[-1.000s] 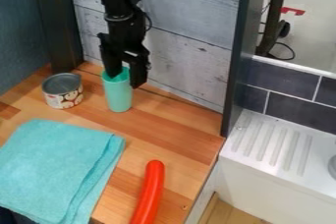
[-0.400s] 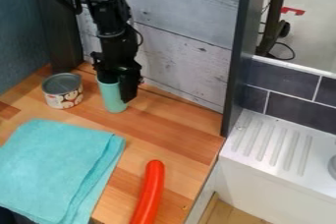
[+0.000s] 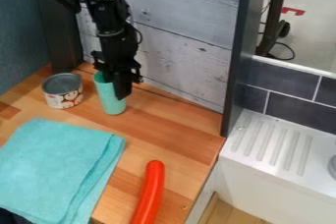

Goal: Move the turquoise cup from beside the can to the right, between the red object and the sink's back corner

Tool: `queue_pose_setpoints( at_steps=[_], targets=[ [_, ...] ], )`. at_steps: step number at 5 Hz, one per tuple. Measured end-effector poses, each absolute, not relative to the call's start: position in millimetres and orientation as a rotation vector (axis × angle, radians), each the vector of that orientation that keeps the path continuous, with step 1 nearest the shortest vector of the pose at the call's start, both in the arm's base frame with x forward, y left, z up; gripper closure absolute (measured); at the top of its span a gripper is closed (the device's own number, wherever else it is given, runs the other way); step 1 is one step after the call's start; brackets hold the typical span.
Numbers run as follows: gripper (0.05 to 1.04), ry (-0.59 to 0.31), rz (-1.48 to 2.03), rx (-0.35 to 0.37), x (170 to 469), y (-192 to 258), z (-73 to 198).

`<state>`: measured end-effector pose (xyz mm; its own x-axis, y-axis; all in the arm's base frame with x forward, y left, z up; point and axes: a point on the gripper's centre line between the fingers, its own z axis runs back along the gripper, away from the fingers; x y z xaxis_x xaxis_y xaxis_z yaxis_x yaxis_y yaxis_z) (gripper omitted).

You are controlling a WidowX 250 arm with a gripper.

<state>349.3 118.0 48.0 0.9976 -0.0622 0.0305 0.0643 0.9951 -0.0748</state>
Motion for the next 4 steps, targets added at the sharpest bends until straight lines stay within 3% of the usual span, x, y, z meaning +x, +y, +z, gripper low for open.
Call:
queue_pose_setpoints(
  at_steps=[1, 2, 4],
  targets=[
    [0.977, -0.018, -0.102, -0.056, 355.0, 112.3, 56.6],
    [0.984, -0.051, -0.216, -0.033, 363.4, 68.8, 85.8],
    [0.984, 0.032, -0.346, -0.003, 350.5, 1.5, 81.0]
  ],
)
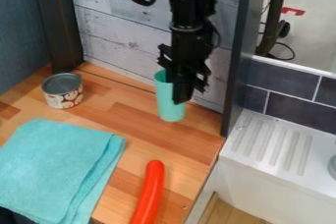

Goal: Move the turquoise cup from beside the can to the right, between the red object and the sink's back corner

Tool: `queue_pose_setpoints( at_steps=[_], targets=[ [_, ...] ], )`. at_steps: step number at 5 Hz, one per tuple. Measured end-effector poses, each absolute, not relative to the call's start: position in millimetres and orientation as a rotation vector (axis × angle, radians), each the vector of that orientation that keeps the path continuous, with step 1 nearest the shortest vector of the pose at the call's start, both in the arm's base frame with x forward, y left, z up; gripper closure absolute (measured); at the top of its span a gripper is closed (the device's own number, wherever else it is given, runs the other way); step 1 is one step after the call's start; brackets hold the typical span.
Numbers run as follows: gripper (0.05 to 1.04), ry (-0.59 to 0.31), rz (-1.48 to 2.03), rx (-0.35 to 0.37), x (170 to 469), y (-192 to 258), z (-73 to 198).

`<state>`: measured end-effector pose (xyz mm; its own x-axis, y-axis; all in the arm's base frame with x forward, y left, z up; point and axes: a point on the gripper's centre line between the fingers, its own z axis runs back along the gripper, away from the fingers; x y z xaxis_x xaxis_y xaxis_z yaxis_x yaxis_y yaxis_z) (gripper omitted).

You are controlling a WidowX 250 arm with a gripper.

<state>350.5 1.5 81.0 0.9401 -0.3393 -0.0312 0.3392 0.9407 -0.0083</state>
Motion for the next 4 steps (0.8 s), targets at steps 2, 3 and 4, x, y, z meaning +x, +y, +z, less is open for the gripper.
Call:
queue_pose_setpoints(
  at_steps=[2, 3, 4],
  targets=[
    [0.984, 0.074, -0.353, 0.003, 338.5, -3.4, 67.5],
    [0.984, 0.071, -0.381, -0.031, 333.6, -8.5, 57.2],
    [0.985, 0.047, -0.410, -0.065, 327.7, -14.1, 46.7]
  ],
)
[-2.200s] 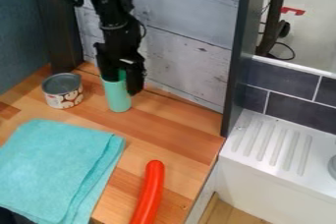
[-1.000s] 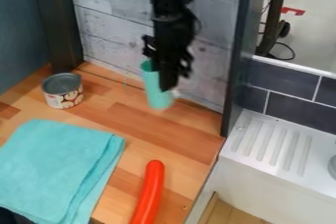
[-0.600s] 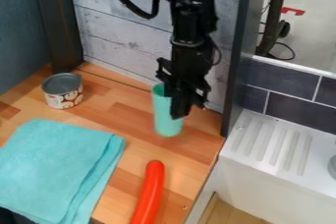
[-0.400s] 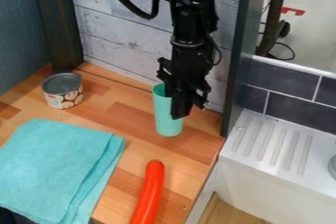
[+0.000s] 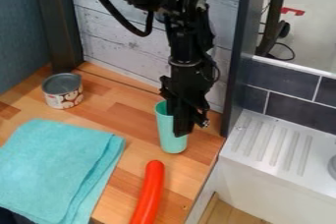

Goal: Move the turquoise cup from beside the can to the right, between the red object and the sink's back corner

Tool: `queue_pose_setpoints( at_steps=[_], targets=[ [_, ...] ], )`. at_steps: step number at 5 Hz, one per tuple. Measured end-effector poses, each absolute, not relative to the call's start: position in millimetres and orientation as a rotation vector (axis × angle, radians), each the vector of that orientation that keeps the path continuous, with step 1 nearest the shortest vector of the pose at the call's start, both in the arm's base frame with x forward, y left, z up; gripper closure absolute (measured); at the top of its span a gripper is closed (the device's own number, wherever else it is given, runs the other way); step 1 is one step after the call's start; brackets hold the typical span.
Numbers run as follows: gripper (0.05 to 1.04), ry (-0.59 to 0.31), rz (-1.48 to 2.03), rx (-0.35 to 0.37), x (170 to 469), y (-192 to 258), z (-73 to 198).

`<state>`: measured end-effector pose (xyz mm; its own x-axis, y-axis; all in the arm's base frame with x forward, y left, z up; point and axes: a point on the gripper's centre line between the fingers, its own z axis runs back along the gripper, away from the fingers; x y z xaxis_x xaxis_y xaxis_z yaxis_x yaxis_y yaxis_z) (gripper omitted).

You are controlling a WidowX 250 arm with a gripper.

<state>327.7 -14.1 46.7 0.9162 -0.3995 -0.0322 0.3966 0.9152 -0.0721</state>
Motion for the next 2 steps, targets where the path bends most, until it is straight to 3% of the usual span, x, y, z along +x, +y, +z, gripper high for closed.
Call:
queue_pose_setpoints(
  at_steps=[2],
  targets=[
    [0.948, 0.017, -0.426, -0.074, 322.0, -16.8, 44.1]
  ],
)
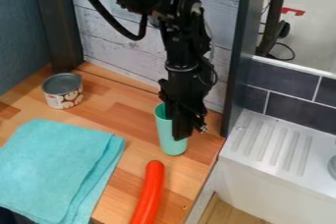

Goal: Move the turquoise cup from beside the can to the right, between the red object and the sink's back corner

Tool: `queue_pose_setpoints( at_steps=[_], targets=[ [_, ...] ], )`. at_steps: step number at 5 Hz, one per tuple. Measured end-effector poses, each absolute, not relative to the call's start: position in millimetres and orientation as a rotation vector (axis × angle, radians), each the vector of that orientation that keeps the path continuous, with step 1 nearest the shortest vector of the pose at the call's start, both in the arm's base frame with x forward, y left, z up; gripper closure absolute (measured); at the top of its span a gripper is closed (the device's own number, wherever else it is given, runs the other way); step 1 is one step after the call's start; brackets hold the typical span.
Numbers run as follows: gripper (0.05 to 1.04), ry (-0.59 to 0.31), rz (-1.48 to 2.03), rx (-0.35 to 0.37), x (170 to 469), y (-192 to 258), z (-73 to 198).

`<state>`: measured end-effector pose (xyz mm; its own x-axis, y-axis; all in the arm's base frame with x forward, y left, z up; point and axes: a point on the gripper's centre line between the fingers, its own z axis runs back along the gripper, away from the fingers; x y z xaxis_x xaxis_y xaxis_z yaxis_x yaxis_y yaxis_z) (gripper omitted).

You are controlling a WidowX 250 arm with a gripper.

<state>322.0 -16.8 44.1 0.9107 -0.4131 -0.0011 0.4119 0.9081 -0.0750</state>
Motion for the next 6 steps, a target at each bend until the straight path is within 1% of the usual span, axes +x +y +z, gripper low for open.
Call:
queue_pose_setpoints(
  at_steps=[1, 2, 3, 4, 5, 6],
  targets=[
    [0.736, 0.045, -0.439, -0.083, 317.1, -20.7, 43.5],
    [0.444, 0.004, -0.454, -0.080, 323.4, -22.1, 59.1],
    [0.156, -0.014, -0.469, -0.064, 331.3, -20.4, 71.6],
    [0.079, -0.045, -0.447, -0.006, 325.9, -11.7, 102.6],
    [0.082, -0.021, -0.323, 0.040, 305.0, 10.8, 136.9],
    [0.082, 0.025, -0.230, 0.034, 285.2, 40.9, 143.3]
  ],
)
